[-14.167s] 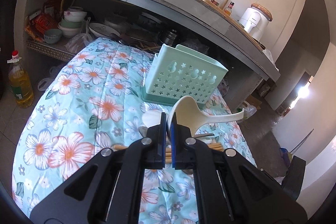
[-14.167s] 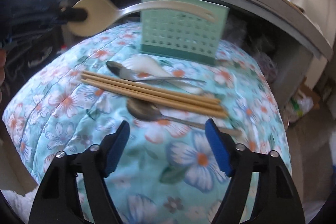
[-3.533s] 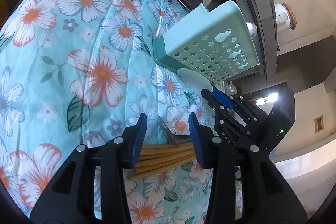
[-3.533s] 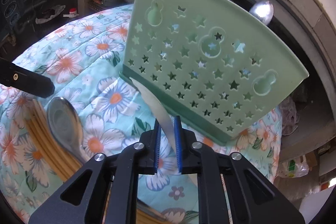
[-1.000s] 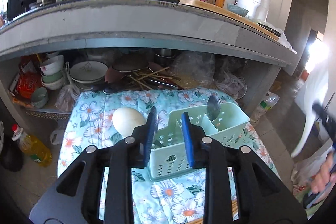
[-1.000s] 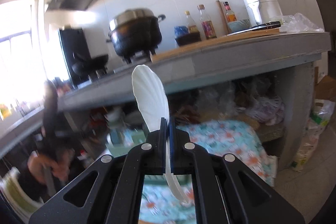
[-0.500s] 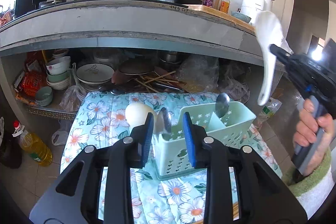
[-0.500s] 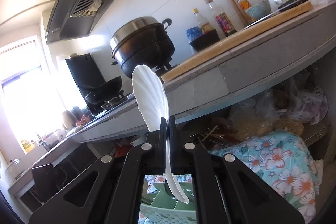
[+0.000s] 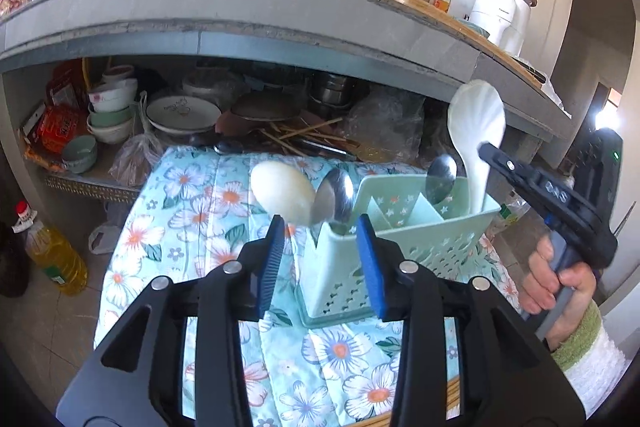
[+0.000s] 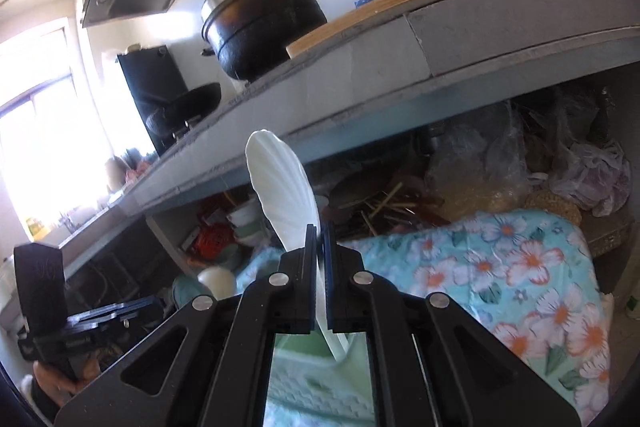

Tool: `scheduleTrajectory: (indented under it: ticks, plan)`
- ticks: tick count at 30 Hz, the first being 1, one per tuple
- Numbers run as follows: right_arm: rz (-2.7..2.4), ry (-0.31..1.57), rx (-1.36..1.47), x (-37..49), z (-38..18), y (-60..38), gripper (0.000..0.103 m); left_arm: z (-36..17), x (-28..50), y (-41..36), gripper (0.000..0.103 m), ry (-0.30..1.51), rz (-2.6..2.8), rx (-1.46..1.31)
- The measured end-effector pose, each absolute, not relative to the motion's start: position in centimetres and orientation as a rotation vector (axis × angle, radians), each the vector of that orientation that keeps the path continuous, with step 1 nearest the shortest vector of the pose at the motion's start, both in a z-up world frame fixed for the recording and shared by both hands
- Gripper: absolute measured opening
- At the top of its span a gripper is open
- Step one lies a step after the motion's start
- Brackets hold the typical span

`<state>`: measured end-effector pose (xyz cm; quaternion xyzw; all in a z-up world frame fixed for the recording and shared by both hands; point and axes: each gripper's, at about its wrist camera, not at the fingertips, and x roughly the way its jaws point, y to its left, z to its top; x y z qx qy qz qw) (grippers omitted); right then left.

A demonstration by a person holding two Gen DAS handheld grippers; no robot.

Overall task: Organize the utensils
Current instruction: 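Lower the ceramic spoon into the green holder and open the right gripper, then grasp one wooden chopstick with the left gripper while the right moves to the chopsticks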

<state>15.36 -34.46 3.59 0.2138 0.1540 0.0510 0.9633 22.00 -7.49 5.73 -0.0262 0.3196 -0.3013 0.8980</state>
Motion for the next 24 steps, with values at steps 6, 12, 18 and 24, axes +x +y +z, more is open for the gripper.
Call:
scheduleTrajectory:
  ticks: [6, 12, 18, 24]
  plan:
    - [0.052, 0.354, 0.468, 11.3, 2.4, -35.4, 0.018, 4.6, 21.6, -7.2, 0.042, 0.692, -0.642, -0.081]
    - [0.007, 0.343, 0.533, 7.2, 2.5, -36.6, 0.027, 4.1, 20.6, -6.9, 0.044, 0.71, -0.642, -0.105]
    - [-0.073, 0.396, 0.559, 0.2, 2.2, -35.1, 0.045, 4.0, 17.1, -5.4, 0.045, 0.717, -0.686, -0.125]
    - [-0.124, 0.593, 0.496, -5.9, -1.2, -31.5, 0.052, 1.7, 11.2, -5.4, 0.047, 0.752, -0.74, -0.055]
